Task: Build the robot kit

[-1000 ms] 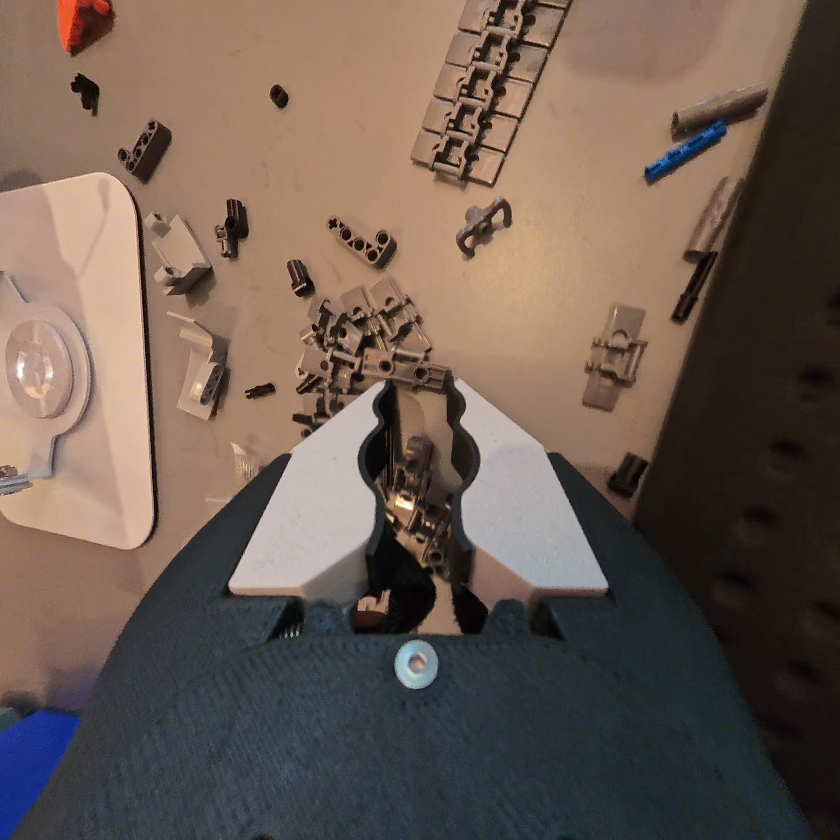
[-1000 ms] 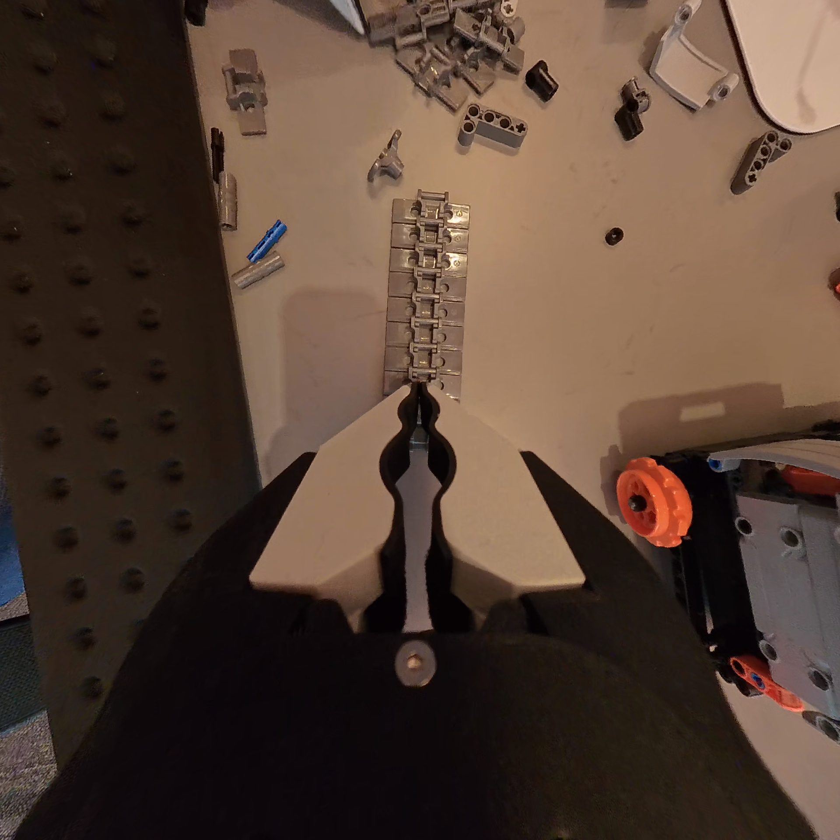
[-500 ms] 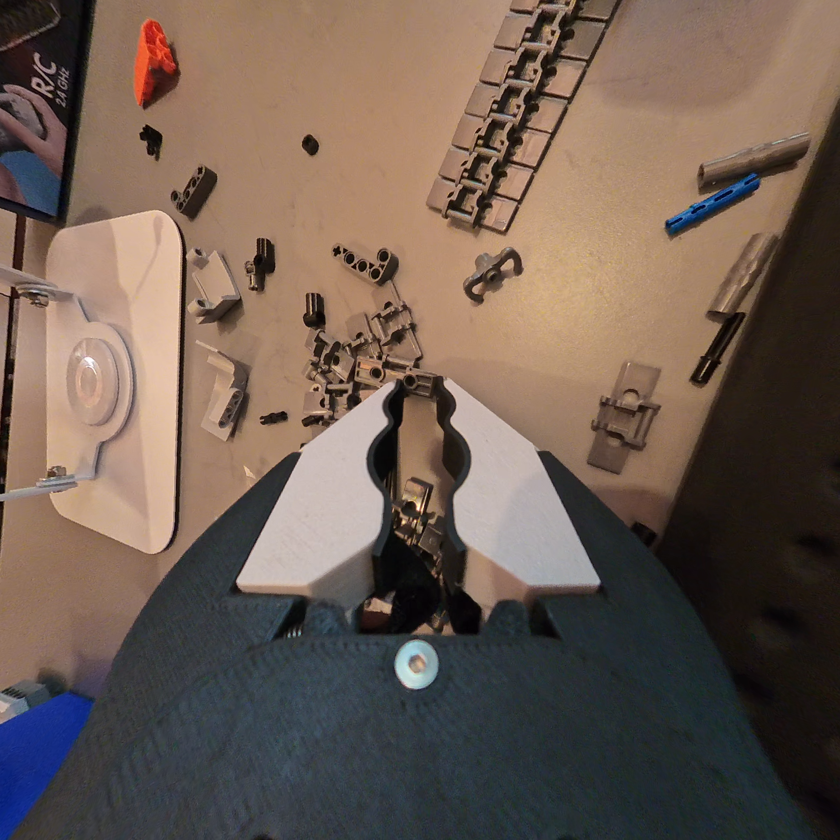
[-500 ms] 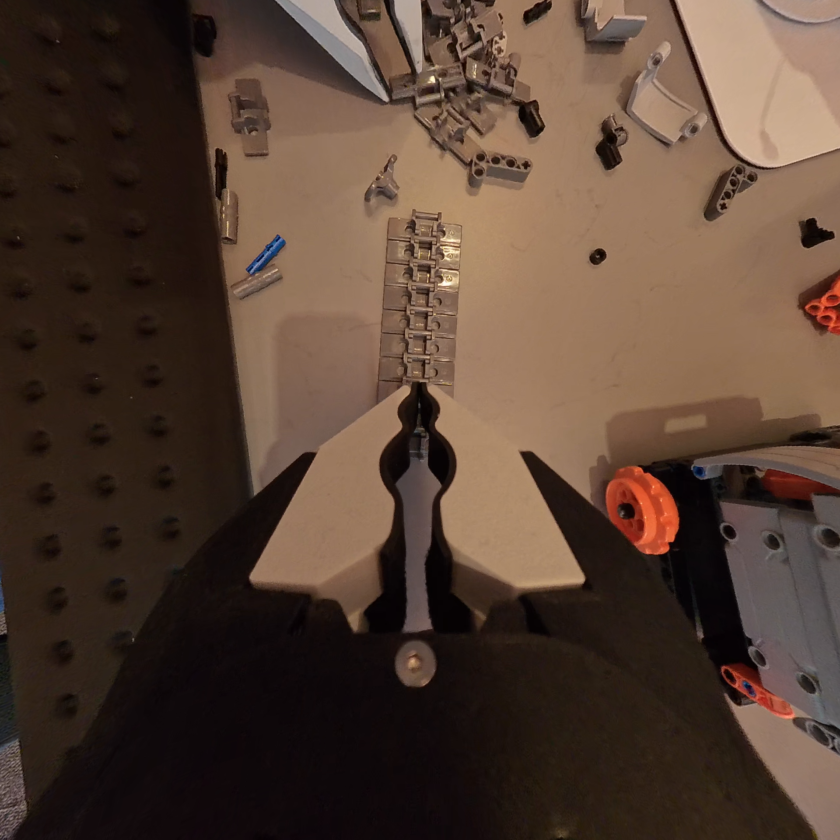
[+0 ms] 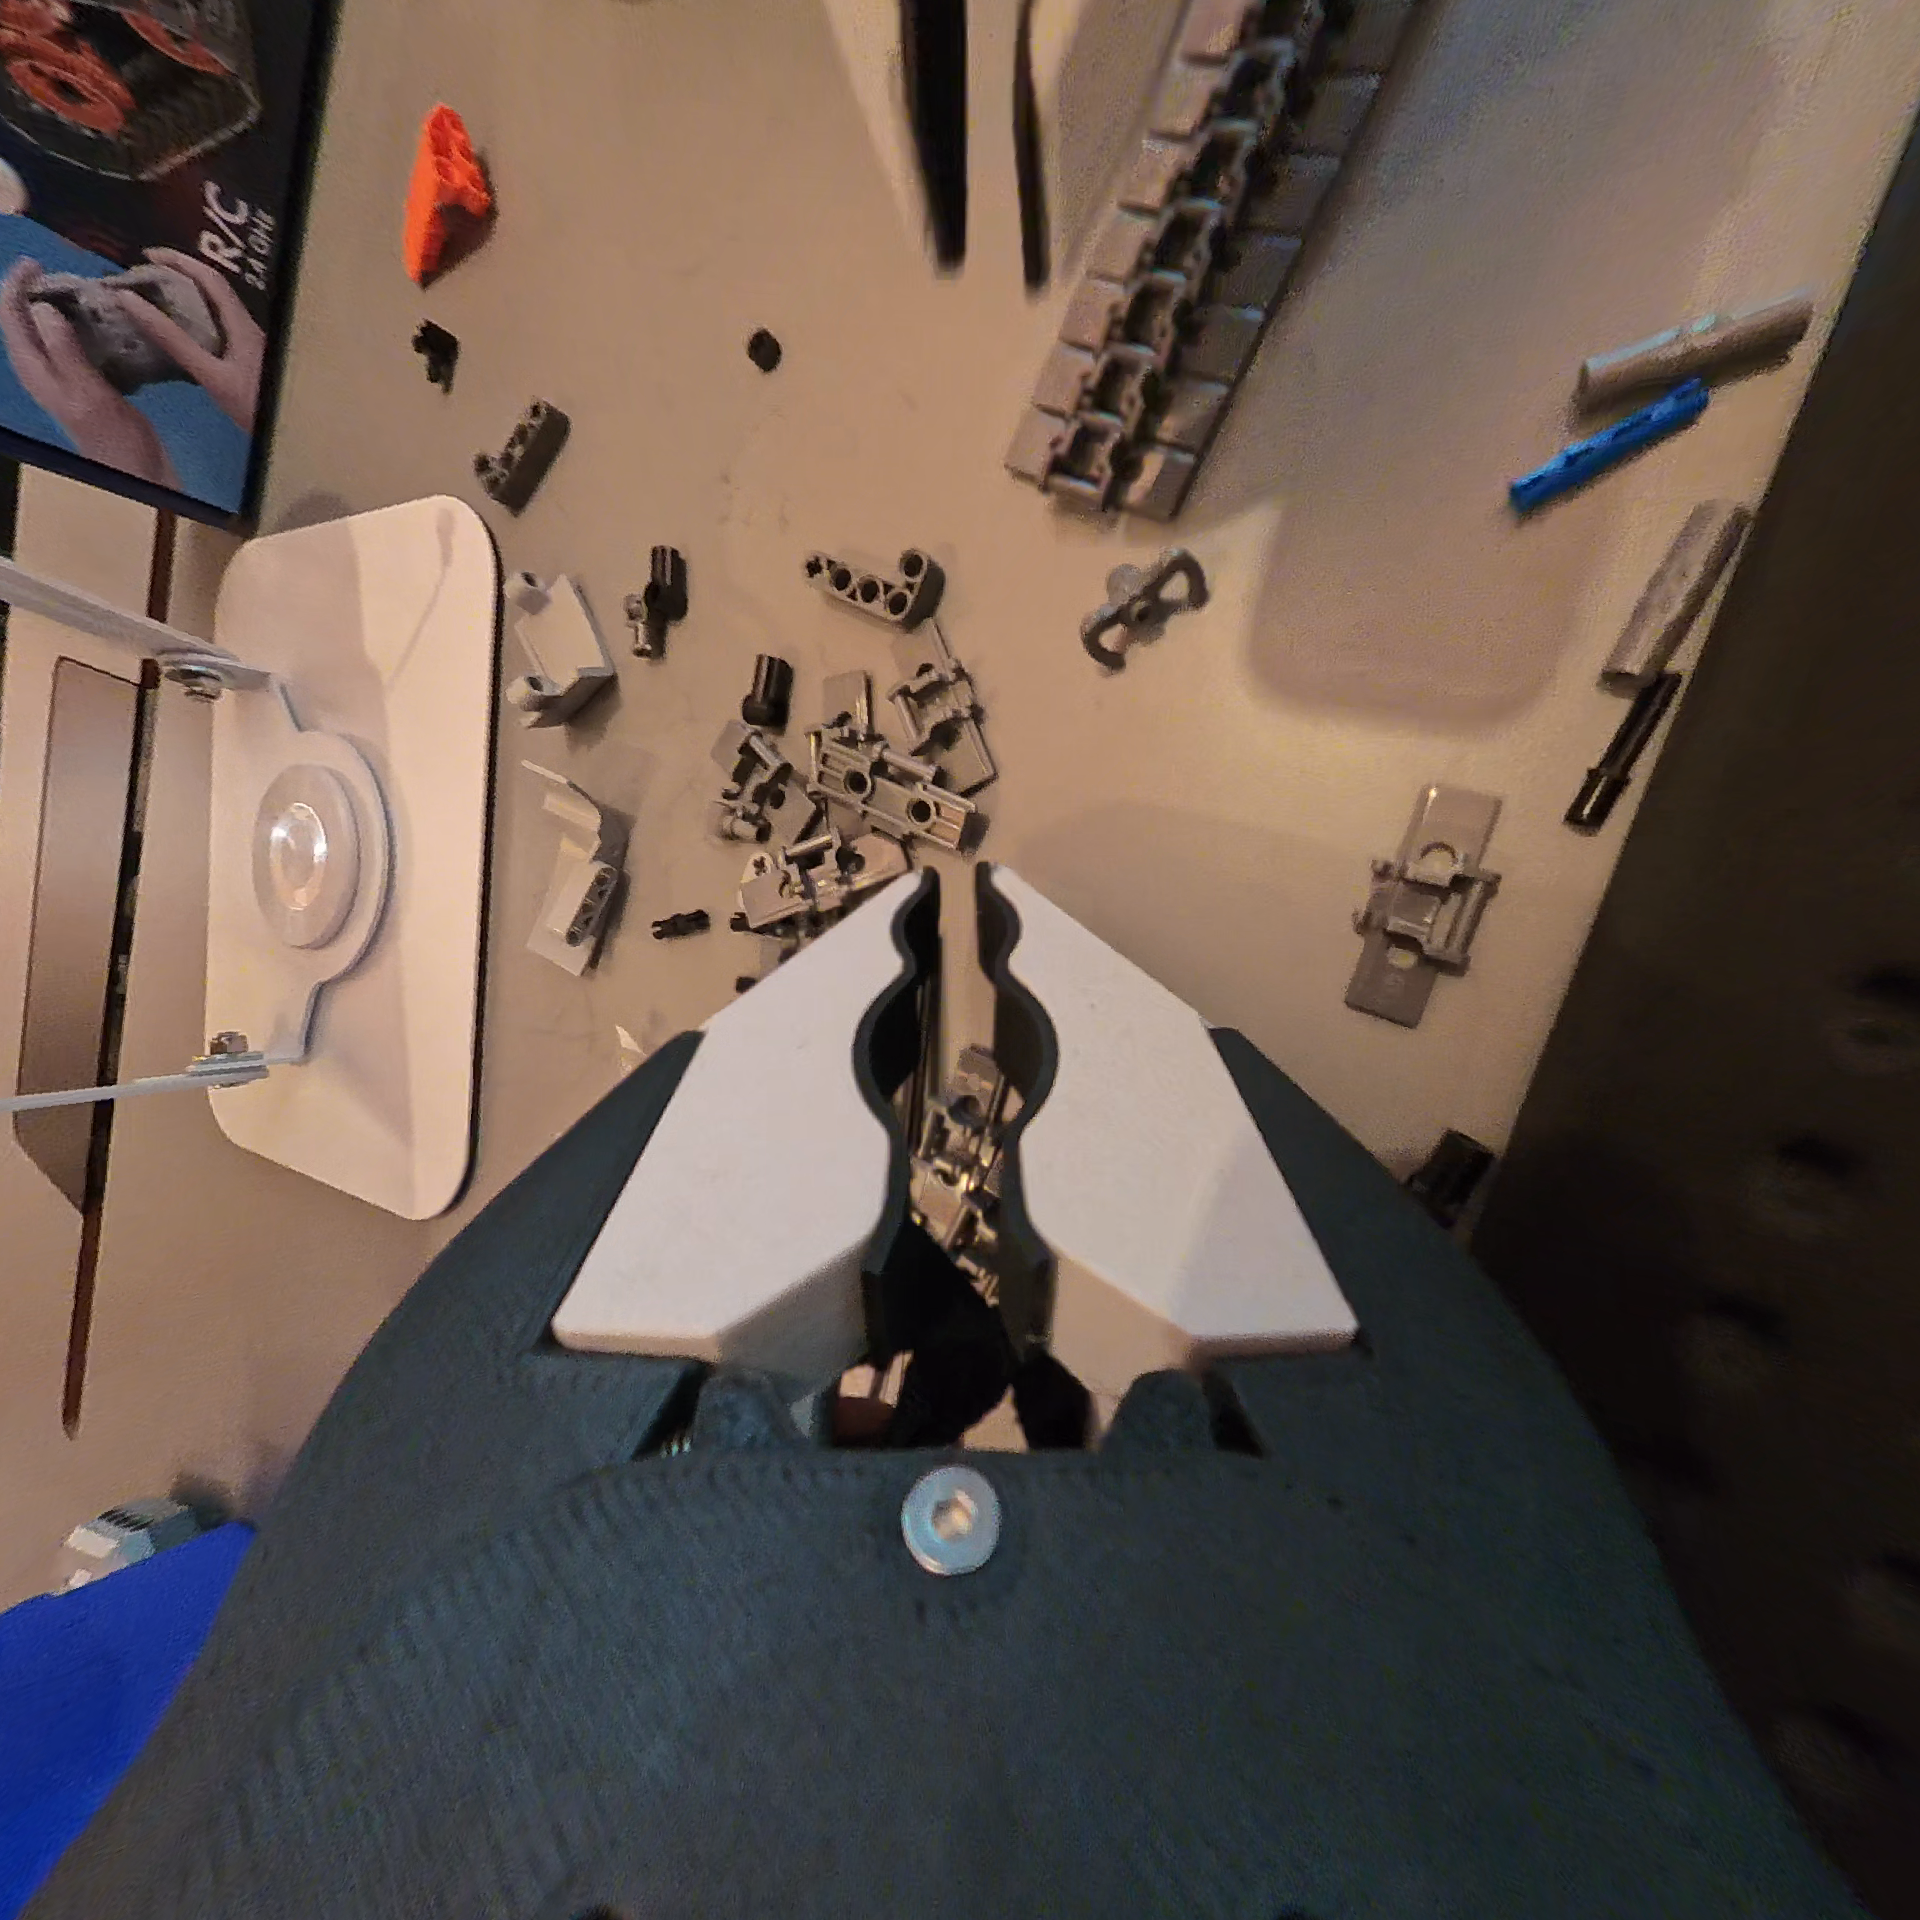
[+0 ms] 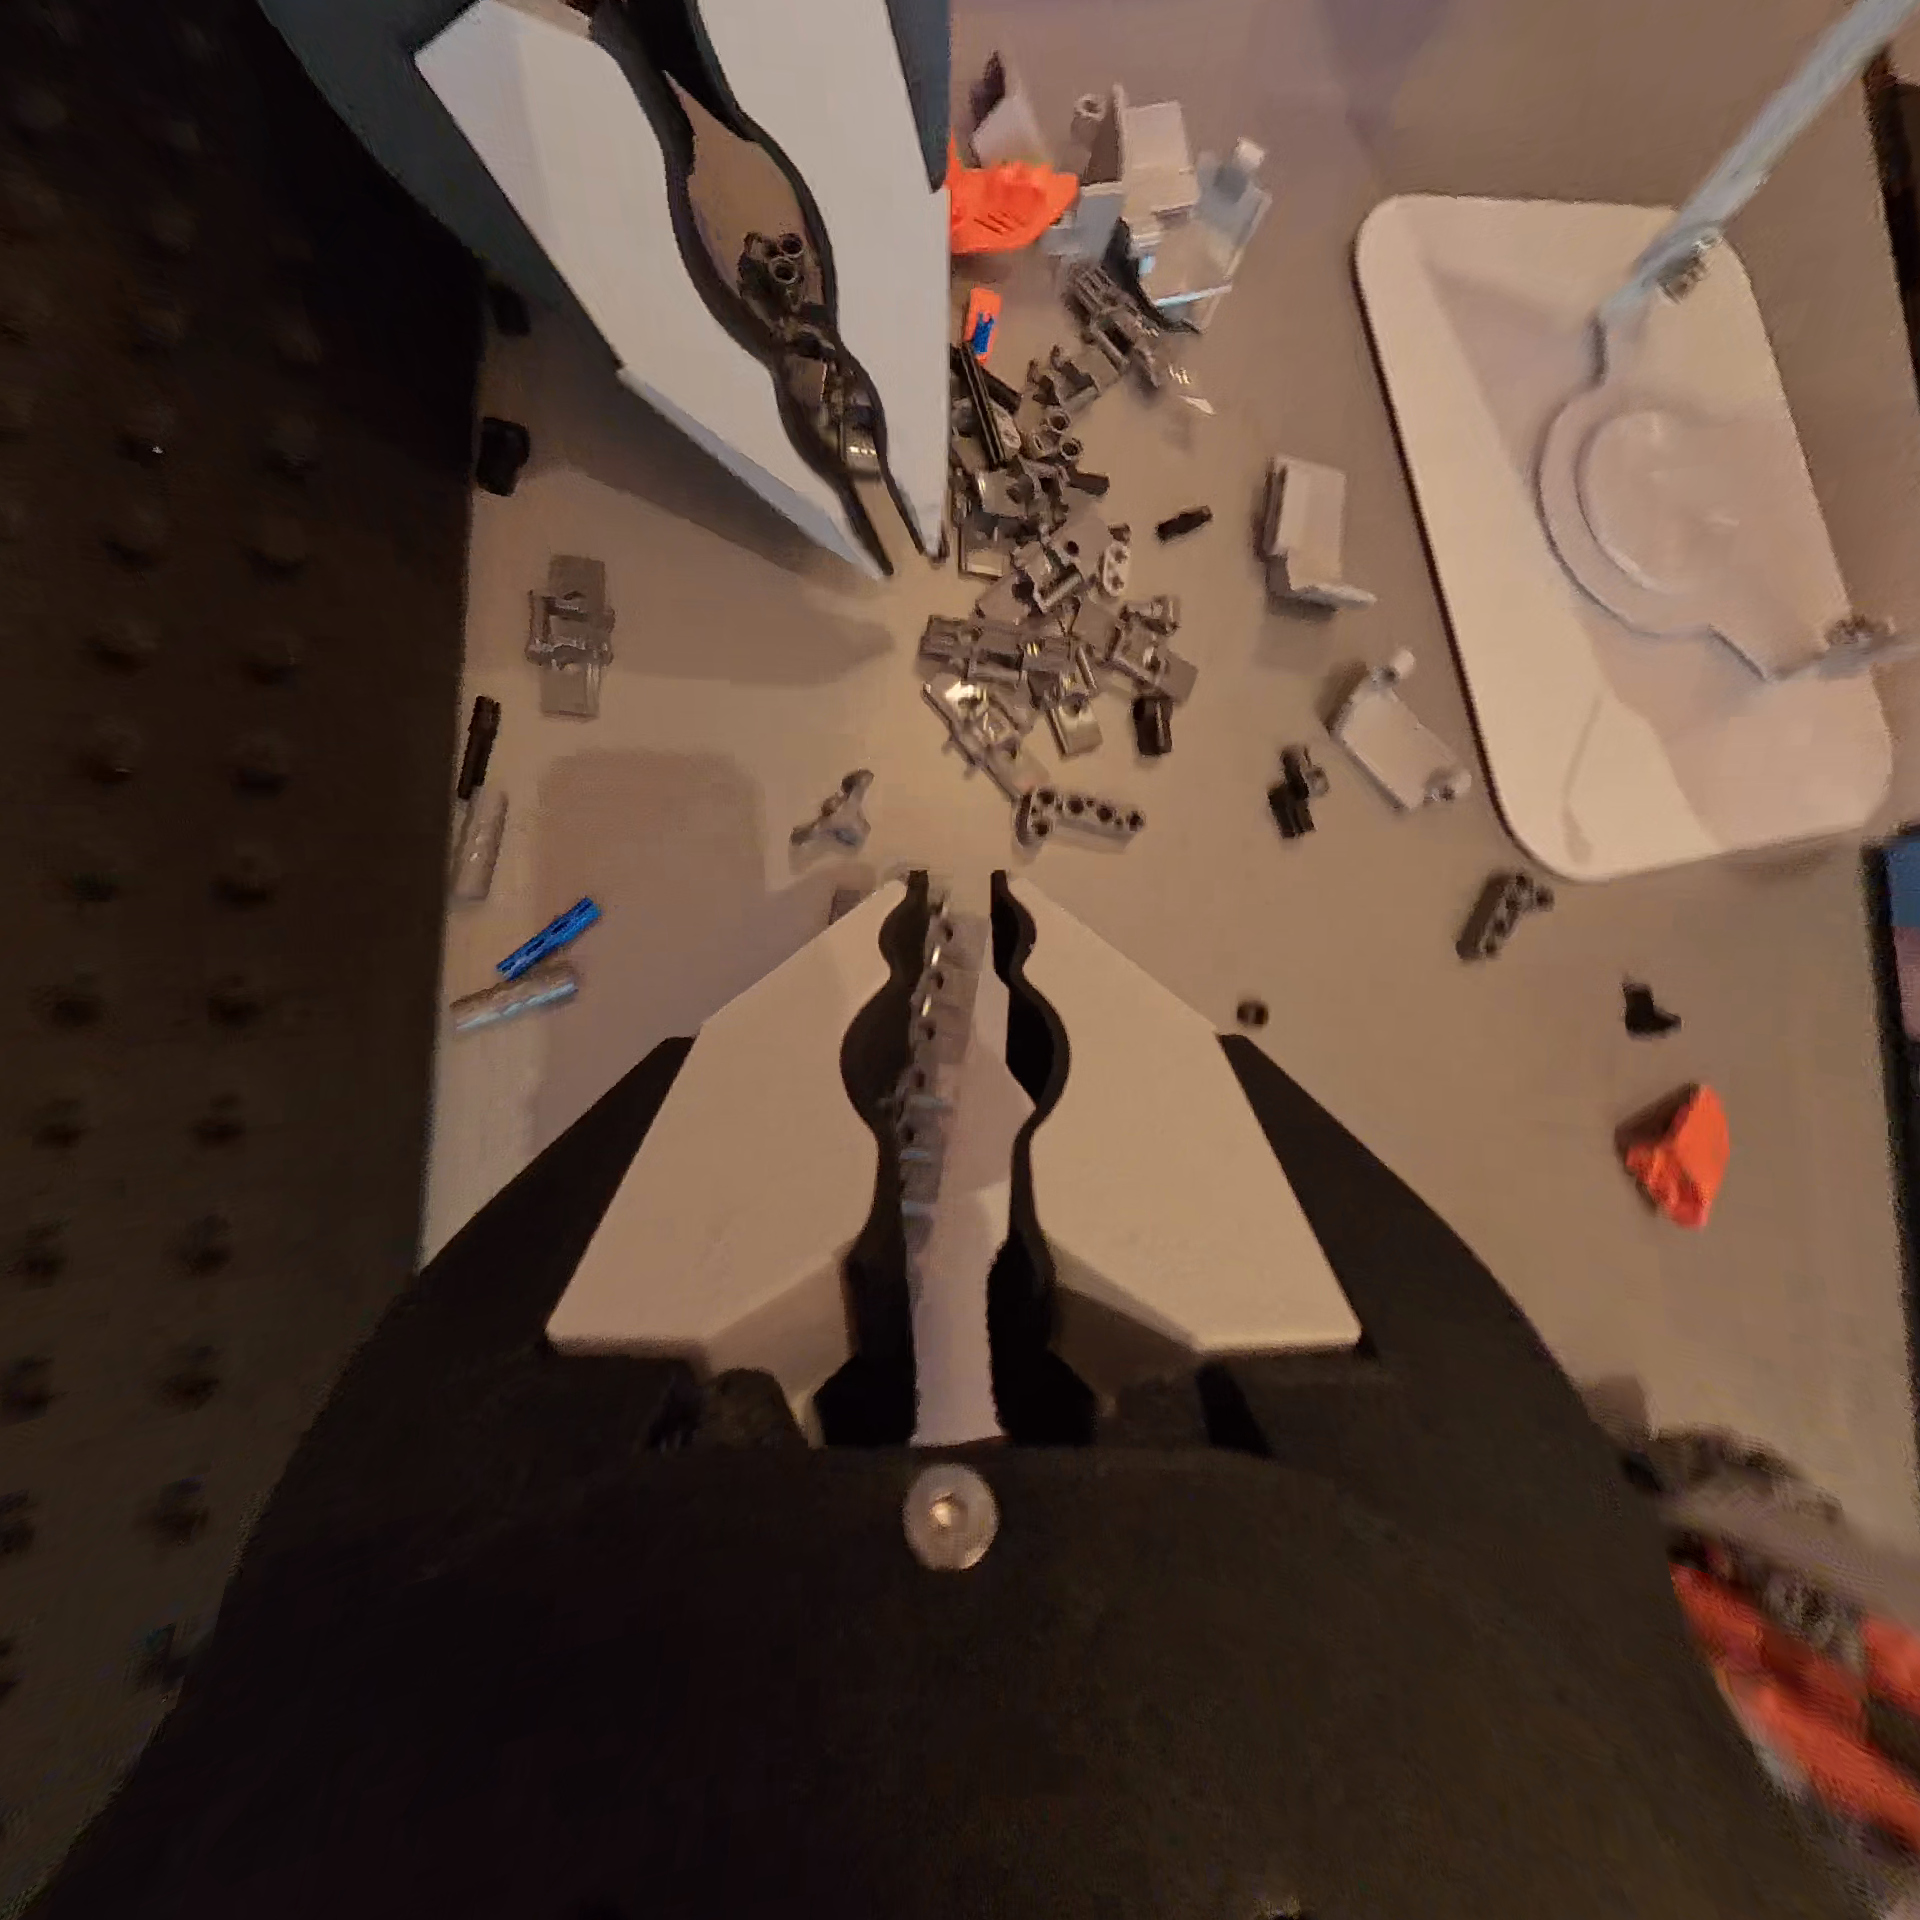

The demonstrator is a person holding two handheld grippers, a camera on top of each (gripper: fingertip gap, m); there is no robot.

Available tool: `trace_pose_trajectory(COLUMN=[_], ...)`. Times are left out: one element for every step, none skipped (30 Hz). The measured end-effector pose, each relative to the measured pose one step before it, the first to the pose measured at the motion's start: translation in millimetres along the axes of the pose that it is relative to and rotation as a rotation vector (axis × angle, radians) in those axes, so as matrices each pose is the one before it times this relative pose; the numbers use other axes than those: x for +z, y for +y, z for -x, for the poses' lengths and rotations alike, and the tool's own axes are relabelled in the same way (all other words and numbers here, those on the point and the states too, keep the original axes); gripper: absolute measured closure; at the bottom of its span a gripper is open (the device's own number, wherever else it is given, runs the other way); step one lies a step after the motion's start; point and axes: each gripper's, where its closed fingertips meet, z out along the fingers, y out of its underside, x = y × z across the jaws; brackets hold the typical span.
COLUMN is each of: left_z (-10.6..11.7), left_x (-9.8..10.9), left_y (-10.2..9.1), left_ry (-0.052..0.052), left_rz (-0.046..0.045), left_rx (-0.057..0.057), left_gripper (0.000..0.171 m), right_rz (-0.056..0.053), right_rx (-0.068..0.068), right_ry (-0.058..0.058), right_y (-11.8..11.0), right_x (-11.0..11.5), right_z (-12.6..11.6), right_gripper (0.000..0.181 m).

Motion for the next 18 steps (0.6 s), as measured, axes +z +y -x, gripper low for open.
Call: trace_pose_trajectory(left_z=[0.6,0.84,1.21,-0.27,-1.28,-0.37,0.34,-0.16,-0.18,0.09,0.33,0.61,0.43,0.0,-0.27,-0.15,0.08,0.27], left_x=[0.29,0.84,1.28,1.35,1.18,0.97,0.45,0.12,0.18,0.66,1.01,1.14,1.08,0.76,0.44,-0.15,-0.31,-0.48], left_y=[-2.19,-1.29,-1.12,-1.06,-0.76,-0.27,0.49,0.5,0.09,0.61,1.63,1.95,1.38,0.8,0.11,-0.21,-0.34,-0.5], left_ry=[-0.004,-0.0077,-0.0113,-0.0019,0.0051,0.0005,-0.0032,0.0018,0.0038,0.0027,0.001,0.0001,0.0008,0.0033,0.0031,0.0016,0.0001,-0.0018], left_rz=[-0.009,-0.00385,-0.00453,-0.00522,-0.00764,-0.00508,-0.00244,-0.00383,-0.00769,-0.00506,0.00156,0.00403,0.00134,-0.00104,-0.00259,-0.00249,-0.00188,-0.00204], left_rx=[-0.0028,0.0039,0.0041,-0.0006,-0.0027,-0.0035,-0.0021,-0.0022,-0.0052,-0.0056,-0.0009,0.001,-0.0007,-0.0026,-0.0019,0.0002,0.0002,-0.0009], left_gripper=[0.161,0.16,0.161,0.16,0.158,0.158,0.157,0.157,0.157,0.158,0.158,0.157,0.158,0.158,0.158,0.158,0.158,0.158], right_rz=[0.0044,-0.0025,0.0059,0.0136,0.0173,0.0251,0.0294,0.0164,0.0,-0.0079,-0.0086,-0.0052,-0.0074,-0.0046,0.0065,0.0087,0.003,0.0003], right_rx=[-0.0292,-0.0258,-0.0206,-0.016,-0.0053,0.0168,0.031,0.0299,0.0357,0.0519,0.0586,0.0514,0.0423,0.0343,0.0218,0.0062,0.0042,0.0092], right_ry=[-0.0164,-0.0245,-0.0296,-0.0175,-0.0093,-0.0057,0.0065,0.0129,-0.0014,-0.0192,-0.0154,0.0001,0.0053,0.0059,0.016,0.0244,0.0117,-0.0038], right_y=[-4.6,-5.06,-3.06,-1.4,-0.22,1.37,2.13,0.67,-1.11,-1.85,-1.5,-0.49,-0.39,0.16,2.03,2.11,1.11,0.36], right_x=[8.53,8.54,8.46,7.88,7.04,6.47,5.18,3.28,1.53,0.54,0.11,0.47,0.35,0.61,1.32,2.06,2.36,2.59], right_z=[-1.07,-0.02,0.3,-1.91,-3.4,-3.61,-4.11,-2.88,0.67,3.62,2.81,0.82,0.27,0.24,-1.17,-2.36,-0.76,1.16], right_gripper=[0.17,0.169,0.167,0.164,0.161,0.155,0.151,0.152,0.153,0.153,0.153,0.155,0.154,0.154,0.154,0.155,0.155,0.156])
